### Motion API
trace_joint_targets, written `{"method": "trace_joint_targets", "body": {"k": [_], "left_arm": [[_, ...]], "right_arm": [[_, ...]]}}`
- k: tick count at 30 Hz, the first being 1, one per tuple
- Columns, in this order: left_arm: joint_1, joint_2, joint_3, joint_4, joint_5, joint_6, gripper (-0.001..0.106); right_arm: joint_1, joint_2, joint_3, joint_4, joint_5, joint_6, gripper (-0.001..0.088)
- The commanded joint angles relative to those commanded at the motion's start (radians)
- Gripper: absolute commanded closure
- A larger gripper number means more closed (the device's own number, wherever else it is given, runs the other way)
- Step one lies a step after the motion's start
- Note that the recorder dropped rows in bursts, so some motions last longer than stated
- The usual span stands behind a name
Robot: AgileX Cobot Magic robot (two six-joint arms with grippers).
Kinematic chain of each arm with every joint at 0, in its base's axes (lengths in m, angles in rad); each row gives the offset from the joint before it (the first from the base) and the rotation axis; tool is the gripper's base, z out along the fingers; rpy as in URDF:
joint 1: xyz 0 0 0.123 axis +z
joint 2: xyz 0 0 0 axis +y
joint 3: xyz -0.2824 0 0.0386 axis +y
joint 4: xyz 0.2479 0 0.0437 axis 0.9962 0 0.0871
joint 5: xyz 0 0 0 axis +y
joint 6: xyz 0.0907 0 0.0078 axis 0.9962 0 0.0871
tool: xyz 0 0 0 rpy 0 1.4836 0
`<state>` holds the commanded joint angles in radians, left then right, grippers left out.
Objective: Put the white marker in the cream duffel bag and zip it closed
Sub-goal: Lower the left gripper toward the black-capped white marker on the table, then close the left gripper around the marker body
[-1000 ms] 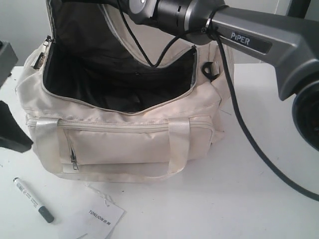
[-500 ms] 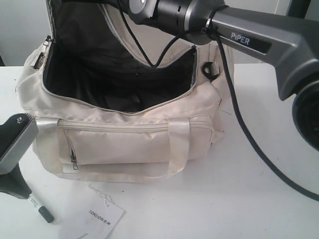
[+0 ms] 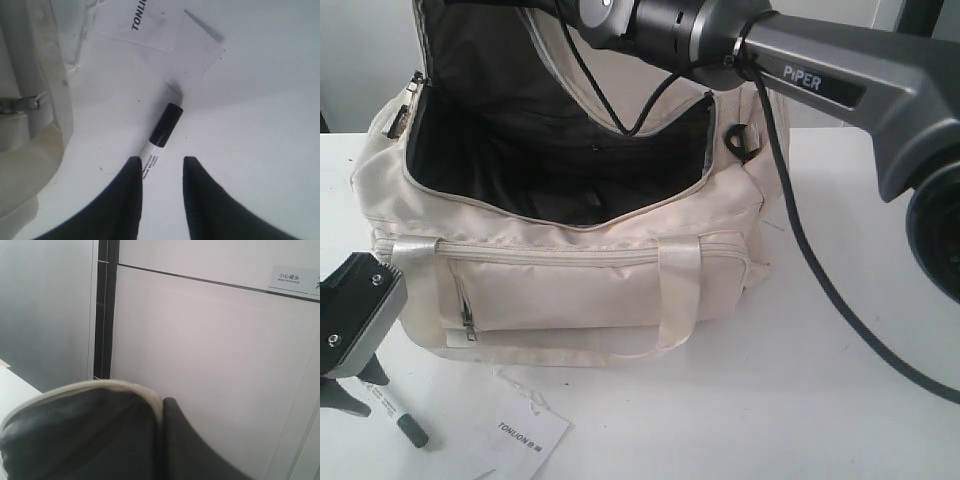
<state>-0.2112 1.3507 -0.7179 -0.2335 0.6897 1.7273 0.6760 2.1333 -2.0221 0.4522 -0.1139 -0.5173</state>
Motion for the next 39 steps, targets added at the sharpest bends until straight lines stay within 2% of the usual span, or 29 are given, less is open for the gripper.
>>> {"method": "trace_joint_targets", "body": {"k": [4,7,10,14,18,19,21,39], "left_arm": [[0.0,0.024,0.0,0.007,-0.067,0.0,0.07],[0.0,0.049,0.0,0.039,-0.069,0.018,0.07],[0.0,0.083,0.0,0.089,-0.081,0.034,0.064],[-0.007,0.105,0.0,0.093,-0.15,0.034,0.057],[-0.078,0.137,0.0,0.109,-0.185,0.137,0.057],[-0.104,0.147,0.0,0.161,-0.187,0.156,0.057],[-0.115,0.157,0.0,0.202,-0.21,0.156,0.057],[-0.115,0.203,0.0,0.205,-0.276,0.156,0.057]], "right_arm": [[0.0,0.0,0.0,0.0,0.0,0.0,0.0868],[0.0,0.0,0.0,0.0,0.0,0.0,0.0868],[0.0,0.0,0.0,0.0,0.0,0.0,0.0868],[0.0,0.0,0.0,0.0,0.0,0.0,0.0868],[0.0,0.0,0.0,0.0,0.0,0.0,0.0868],[0.0,0.0,0.0,0.0,0.0,0.0,0.0868],[0.0,0.0,0.0,0.0,0.0,0.0,0.0868],[0.0,0.0,0.0,0.0,0.0,0.0,0.0868]]}}
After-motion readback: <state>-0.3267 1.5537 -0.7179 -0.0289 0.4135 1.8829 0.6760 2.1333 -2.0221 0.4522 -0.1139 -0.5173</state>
